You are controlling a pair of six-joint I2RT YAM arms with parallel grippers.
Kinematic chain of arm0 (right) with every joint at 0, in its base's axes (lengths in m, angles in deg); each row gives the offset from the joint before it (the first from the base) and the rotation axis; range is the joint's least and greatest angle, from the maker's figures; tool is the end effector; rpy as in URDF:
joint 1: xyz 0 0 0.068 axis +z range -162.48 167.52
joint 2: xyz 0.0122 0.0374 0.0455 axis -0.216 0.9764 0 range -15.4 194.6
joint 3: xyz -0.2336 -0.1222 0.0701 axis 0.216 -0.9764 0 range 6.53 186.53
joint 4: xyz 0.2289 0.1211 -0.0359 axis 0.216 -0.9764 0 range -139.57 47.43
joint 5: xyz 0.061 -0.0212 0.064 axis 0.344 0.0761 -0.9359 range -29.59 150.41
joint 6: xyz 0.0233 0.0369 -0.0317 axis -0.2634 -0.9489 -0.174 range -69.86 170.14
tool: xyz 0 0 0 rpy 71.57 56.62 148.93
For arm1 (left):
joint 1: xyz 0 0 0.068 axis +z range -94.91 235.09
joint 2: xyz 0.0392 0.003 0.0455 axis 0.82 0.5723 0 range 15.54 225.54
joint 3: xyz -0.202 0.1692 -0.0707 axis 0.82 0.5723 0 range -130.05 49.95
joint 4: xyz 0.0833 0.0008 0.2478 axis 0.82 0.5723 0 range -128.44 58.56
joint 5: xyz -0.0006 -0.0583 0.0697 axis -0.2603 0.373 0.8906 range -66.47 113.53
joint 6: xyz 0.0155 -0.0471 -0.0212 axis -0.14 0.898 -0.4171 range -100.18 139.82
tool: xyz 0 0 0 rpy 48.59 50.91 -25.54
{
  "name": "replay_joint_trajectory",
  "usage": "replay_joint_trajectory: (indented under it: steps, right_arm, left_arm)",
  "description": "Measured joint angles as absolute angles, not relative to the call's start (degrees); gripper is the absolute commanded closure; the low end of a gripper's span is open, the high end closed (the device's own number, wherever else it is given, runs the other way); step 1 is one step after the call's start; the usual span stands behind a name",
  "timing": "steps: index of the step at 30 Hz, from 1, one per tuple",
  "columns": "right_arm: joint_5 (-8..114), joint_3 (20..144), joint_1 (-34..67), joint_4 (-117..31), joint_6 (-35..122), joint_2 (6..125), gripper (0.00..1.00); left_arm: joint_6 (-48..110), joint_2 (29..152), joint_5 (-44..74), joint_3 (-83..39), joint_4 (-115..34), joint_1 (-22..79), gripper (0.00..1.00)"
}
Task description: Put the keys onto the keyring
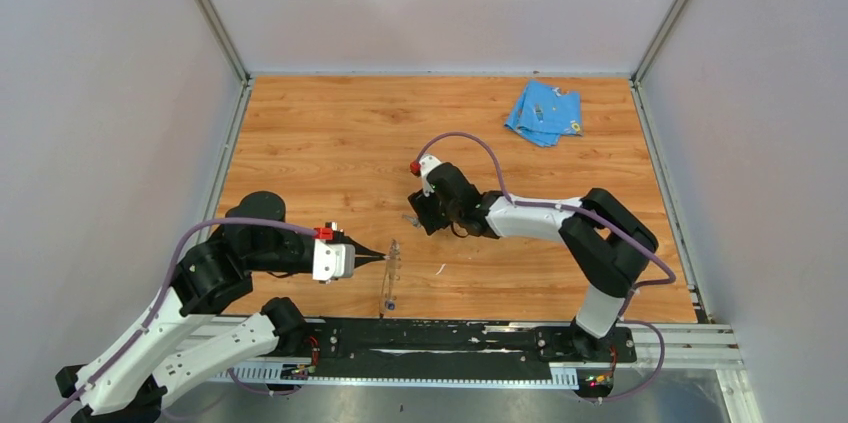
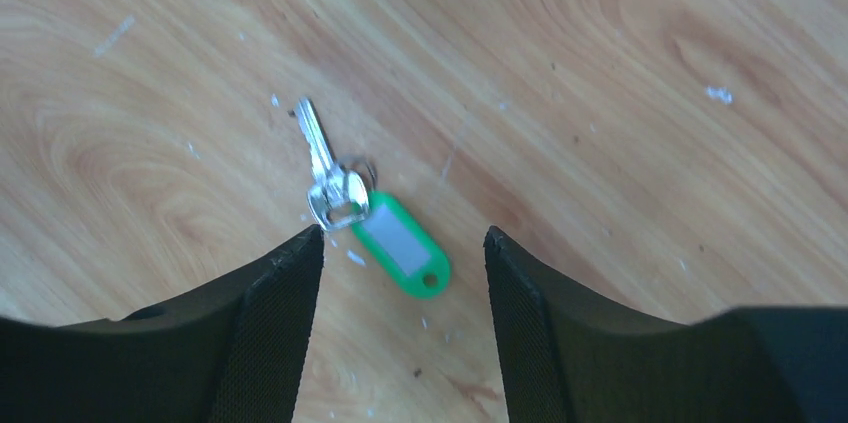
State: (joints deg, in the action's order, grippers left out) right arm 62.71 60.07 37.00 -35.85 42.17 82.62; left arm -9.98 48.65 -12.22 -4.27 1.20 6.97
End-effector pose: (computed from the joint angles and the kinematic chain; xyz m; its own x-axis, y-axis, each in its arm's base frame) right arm 0.2352 0.2729 0.1789 -0.4965 -0.3678 -0.7863 -0.6766 0.7315 0.0851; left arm 0.0534 -0.0909 0.3693 0.3001 0.2695 -0.9150 0.9506 -0.0054 0.3102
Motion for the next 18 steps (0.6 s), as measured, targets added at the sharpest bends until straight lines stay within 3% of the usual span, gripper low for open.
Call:
replay_joint_trajectory:
  steps: [18]
  right_arm:
    - [59.41, 63.33, 38.9, -29.66, 44.56, 89.04, 0.55]
  left_arm:
    - [-10.18, 48.28, -12.26, -3.61, 1.55, 6.97, 1.0]
